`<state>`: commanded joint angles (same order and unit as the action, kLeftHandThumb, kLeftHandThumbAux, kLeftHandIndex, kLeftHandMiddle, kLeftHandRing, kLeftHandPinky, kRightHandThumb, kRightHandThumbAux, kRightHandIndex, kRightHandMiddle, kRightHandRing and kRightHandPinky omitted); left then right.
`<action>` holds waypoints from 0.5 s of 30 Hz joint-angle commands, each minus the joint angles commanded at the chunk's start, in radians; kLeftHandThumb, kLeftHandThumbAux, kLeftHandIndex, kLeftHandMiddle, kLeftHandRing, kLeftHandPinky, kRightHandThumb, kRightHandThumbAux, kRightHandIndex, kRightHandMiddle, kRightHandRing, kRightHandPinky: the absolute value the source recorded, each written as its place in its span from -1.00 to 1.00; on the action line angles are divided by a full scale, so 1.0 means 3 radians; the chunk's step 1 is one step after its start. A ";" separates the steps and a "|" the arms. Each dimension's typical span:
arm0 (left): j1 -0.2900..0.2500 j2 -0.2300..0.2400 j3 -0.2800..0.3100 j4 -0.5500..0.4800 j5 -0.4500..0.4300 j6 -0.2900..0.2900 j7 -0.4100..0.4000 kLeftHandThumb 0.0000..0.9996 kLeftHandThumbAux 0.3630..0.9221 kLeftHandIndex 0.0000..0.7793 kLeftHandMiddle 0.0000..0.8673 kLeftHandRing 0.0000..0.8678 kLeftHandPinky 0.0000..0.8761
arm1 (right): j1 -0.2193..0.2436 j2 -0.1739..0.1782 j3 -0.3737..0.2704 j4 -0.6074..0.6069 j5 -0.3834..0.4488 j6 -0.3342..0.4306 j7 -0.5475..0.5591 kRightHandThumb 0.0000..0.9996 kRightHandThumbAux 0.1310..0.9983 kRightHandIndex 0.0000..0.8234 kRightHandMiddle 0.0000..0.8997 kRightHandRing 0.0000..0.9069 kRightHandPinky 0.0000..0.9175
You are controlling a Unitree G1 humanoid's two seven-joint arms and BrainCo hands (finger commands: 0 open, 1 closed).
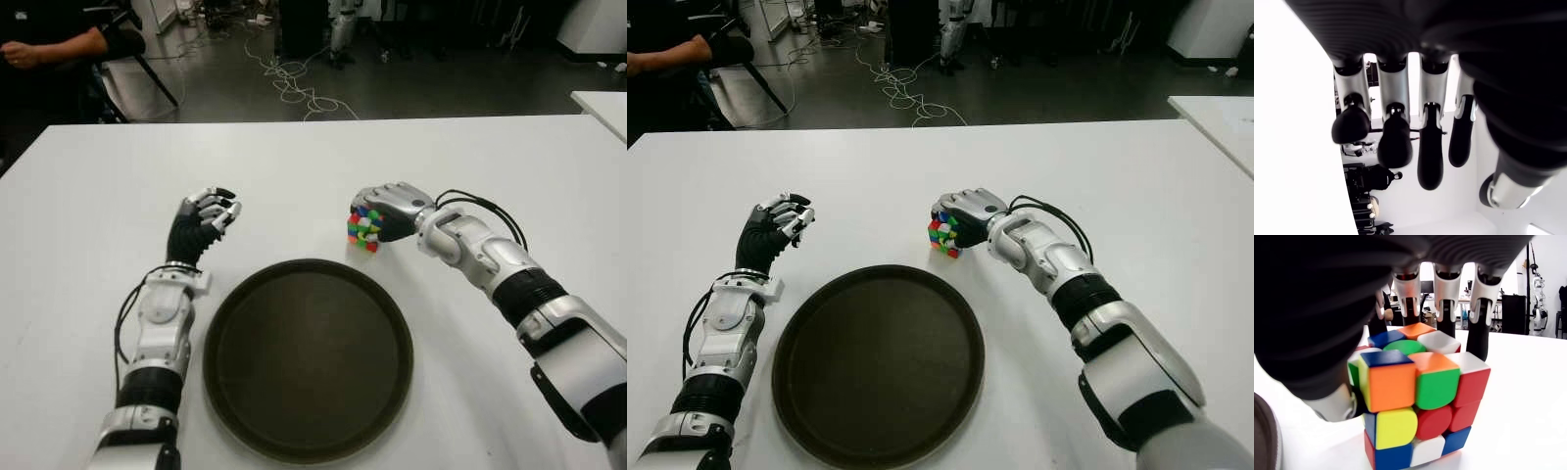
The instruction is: Pick up the Rubik's Cube and put it in the plate
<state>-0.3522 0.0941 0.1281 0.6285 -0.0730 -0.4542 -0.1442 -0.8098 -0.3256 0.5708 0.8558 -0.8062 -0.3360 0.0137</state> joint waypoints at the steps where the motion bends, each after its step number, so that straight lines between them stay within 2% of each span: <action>1: 0.0000 0.0001 -0.0001 -0.0002 0.0004 0.0005 0.0004 0.69 0.06 0.07 0.31 0.70 0.75 | 0.0000 -0.0001 0.0000 0.0002 -0.0001 -0.0004 -0.0006 0.35 0.40 -0.03 0.01 0.07 0.09; 15: 0.0004 -0.0010 0.0003 -0.0002 0.0007 -0.0017 0.0019 0.69 0.06 0.07 0.31 0.70 0.75 | 0.0014 -0.0034 -0.0024 -0.0028 0.0019 -0.0076 -0.0063 0.35 0.40 -0.03 -0.02 0.05 0.08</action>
<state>-0.3509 0.0911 0.1288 0.6277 -0.0710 -0.4592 -0.1386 -0.8057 -0.3358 0.5636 0.8475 -0.8005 -0.3588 -0.0051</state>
